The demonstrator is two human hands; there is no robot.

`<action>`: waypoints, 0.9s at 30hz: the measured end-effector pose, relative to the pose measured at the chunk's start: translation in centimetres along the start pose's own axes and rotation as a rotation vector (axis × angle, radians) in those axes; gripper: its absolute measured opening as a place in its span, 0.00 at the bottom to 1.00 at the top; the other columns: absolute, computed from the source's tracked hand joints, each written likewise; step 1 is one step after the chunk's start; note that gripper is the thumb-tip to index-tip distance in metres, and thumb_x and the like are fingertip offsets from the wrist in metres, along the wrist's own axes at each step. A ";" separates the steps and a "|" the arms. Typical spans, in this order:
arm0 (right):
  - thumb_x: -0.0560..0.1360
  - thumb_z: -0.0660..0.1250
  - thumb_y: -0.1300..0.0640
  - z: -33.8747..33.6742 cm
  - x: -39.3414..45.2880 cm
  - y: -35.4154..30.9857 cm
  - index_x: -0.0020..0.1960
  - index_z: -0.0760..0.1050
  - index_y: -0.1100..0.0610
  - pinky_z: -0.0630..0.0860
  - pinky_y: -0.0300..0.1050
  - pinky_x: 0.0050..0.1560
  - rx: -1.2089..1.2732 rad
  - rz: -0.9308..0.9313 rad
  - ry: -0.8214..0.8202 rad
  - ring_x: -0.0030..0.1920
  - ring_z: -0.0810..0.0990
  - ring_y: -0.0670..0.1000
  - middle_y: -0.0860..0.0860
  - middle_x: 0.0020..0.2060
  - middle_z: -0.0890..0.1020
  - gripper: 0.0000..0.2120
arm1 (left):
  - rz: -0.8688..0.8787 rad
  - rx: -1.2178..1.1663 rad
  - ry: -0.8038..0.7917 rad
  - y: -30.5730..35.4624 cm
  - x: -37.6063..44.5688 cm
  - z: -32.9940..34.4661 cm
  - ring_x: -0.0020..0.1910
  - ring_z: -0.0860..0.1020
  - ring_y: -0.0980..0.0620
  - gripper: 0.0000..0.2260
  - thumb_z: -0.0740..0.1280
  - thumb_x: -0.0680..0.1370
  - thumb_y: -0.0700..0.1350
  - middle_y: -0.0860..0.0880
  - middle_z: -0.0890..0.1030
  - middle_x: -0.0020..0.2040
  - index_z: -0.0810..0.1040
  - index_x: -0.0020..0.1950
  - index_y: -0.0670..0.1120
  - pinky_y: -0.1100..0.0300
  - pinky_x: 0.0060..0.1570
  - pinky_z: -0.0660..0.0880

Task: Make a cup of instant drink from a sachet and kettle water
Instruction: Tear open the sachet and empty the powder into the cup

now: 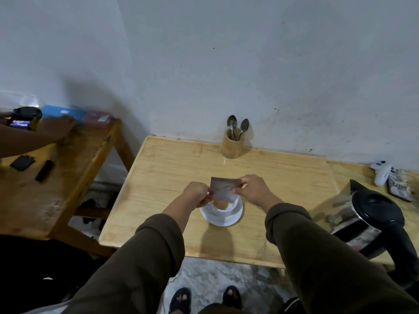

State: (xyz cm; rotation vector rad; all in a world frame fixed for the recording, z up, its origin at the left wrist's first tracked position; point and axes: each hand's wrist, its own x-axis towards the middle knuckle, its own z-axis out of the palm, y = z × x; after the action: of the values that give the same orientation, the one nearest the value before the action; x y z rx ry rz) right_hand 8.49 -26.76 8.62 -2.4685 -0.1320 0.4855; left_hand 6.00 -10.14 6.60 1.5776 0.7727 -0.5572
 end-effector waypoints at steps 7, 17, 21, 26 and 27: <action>0.72 0.70 0.60 0.1 -0.1 -0.3 0.50 0.82 0.62 0.68 0.41 0.47 -0.065 -0.026 0.036 0.50 0.76 0.54 0.58 0.52 0.81 0.08 | 0.340 0.344 0.023 -1.1 -0.3 -0.5 0.55 0.78 0.46 0.13 0.65 0.73 0.39 0.46 0.82 0.55 0.81 0.56 0.46 0.58 0.51 0.72; 0.72 0.70 0.62 0.4 -0.4 -0.3 0.48 0.82 0.64 0.73 0.44 0.48 0.006 0.004 0.042 0.49 0.78 0.55 0.59 0.50 0.82 0.08 | 0.555 0.364 -0.068 -2.2 -0.4 -0.9 0.59 0.78 0.52 0.15 0.68 0.72 0.38 0.49 0.83 0.55 0.80 0.58 0.46 0.61 0.53 0.70; 0.72 0.70 0.62 0.5 -0.4 -0.4 0.49 0.82 0.64 0.71 0.42 0.45 0.019 0.016 0.034 0.48 0.79 0.55 0.59 0.48 0.83 0.08 | 0.607 0.418 0.008 -1.8 -0.5 -0.1 0.57 0.79 0.49 0.12 0.68 0.74 0.39 0.45 0.84 0.55 0.81 0.57 0.43 0.63 0.51 0.70; 0.71 0.67 0.66 0.4 -0.3 -0.5 0.47 0.81 0.65 0.70 0.42 0.43 0.024 0.010 0.044 0.44 0.77 0.53 0.58 0.43 0.82 0.06 | 0.620 0.437 0.134 -1.8 -0.5 0.7 0.56 0.80 0.48 0.10 0.67 0.75 0.39 0.45 0.85 0.53 0.82 0.55 0.43 0.65 0.48 0.69; 0.71 0.66 0.66 0.4 -0.3 -0.5 0.48 0.81 0.65 0.70 0.42 0.43 0.026 0.007 0.050 0.44 0.77 0.53 0.59 0.44 0.83 0.07 | 0.621 0.445 0.155 -1.8 -0.4 0.8 0.55 0.80 0.48 0.09 0.67 0.75 0.39 0.45 0.85 0.52 0.83 0.54 0.43 0.65 0.47 0.68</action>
State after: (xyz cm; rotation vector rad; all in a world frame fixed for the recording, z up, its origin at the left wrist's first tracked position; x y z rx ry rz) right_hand 8.07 -26.25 8.74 -2.4538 -0.0964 0.4254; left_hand 4.46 -10.93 5.60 2.1702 0.2367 -0.1493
